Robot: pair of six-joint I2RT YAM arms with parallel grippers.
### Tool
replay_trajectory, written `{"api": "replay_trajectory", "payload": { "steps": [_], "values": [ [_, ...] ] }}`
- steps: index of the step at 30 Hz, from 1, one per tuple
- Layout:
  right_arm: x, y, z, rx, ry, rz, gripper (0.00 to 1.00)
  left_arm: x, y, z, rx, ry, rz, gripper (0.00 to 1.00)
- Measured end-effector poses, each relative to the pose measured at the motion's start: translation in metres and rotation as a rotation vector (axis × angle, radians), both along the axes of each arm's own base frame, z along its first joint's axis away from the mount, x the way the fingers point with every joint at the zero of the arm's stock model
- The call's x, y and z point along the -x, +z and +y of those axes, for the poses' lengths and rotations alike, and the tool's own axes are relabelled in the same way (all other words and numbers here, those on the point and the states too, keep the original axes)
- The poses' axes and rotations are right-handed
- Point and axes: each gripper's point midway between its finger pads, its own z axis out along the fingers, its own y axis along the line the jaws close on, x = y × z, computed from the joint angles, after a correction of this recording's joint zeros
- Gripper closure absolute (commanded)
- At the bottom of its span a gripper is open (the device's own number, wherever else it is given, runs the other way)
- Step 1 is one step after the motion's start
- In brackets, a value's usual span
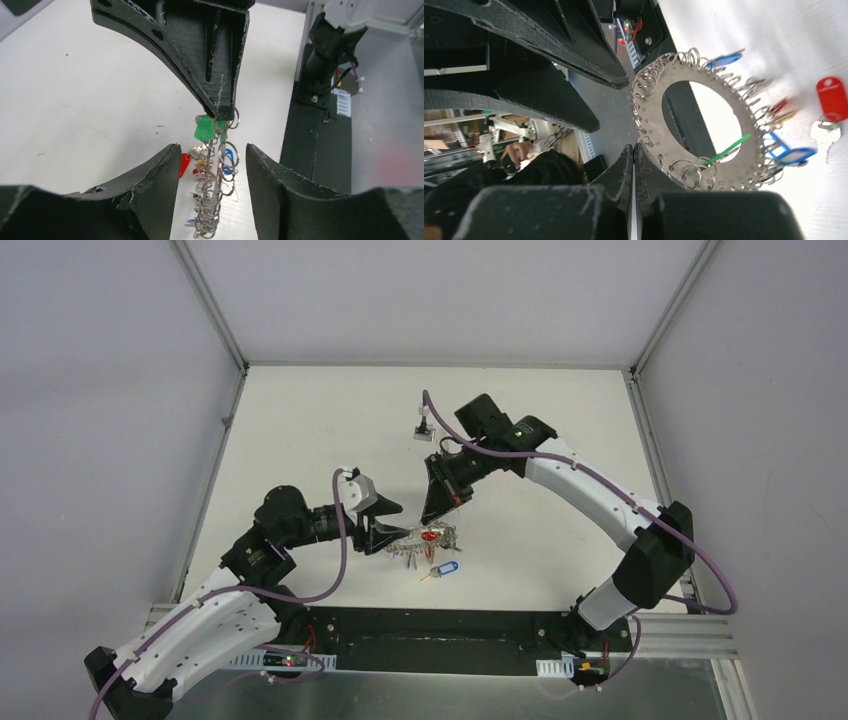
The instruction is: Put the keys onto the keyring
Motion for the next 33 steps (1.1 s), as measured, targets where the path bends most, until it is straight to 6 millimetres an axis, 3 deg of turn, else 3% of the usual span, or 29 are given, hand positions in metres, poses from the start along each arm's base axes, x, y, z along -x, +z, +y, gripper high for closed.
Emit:
{"api": "replay_trajectory", "payload": {
  "steps": [9, 19, 26, 33],
  "values": [
    [0.011, -0.02, -0.01, 0.16, -0.022, 0.174, 1.0, -0.01, -0.034, -0.005, -0.171, -0.041, -0.046, 0.52],
    [0.01, -0.011, -0.009, 0.197, -0.044, 0.221, 1.0, -0.009, -0.034, -0.025, -0.185, -0.154, -0.056, 0.63],
    [0.012, -0.012, -0.011, 0.213, -0.042, 0.234, 1.0, -0.006, -0.022, -0.037, -0.109, -0.218, -0.087, 0.74],
    [0.015, -0.014, -0.017, 0.233, -0.033, 0.245, 1.0, 0.0, -0.025, -0.045, -0.09, -0.283, -0.064, 0.75]
  ]
}}
